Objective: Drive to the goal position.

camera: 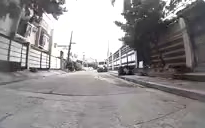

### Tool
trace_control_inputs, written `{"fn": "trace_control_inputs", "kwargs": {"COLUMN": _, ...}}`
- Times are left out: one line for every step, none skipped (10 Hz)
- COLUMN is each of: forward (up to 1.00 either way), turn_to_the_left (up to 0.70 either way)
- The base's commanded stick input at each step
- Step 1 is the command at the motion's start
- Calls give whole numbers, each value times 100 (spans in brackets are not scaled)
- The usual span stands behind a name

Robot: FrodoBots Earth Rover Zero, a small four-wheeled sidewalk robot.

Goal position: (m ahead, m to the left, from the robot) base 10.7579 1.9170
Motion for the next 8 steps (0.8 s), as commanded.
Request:
{"fn": "trace_control_inputs", "kwargs": {"forward": 100, "turn_to_the_left": -40}}
{"fn": "trace_control_inputs", "kwargs": {"forward": 100, "turn_to_the_left": -40}}
{"fn": "trace_control_inputs", "kwargs": {"forward": 100, "turn_to_the_left": -25}}
{"fn": "trace_control_inputs", "kwargs": {"forward": 100, "turn_to_the_left": -12}}
{"fn": "trace_control_inputs", "kwargs": {"forward": 100, "turn_to_the_left": -4}}
{"fn": "trace_control_inputs", "kwargs": {"forward": 100, "turn_to_the_left": 0}}
{"fn": "trace_control_inputs", "kwargs": {"forward": 100, "turn_to_the_left": 0}}
{"fn": "trace_control_inputs", "kwargs": {"forward": 100, "turn_to_the_left": 0}}
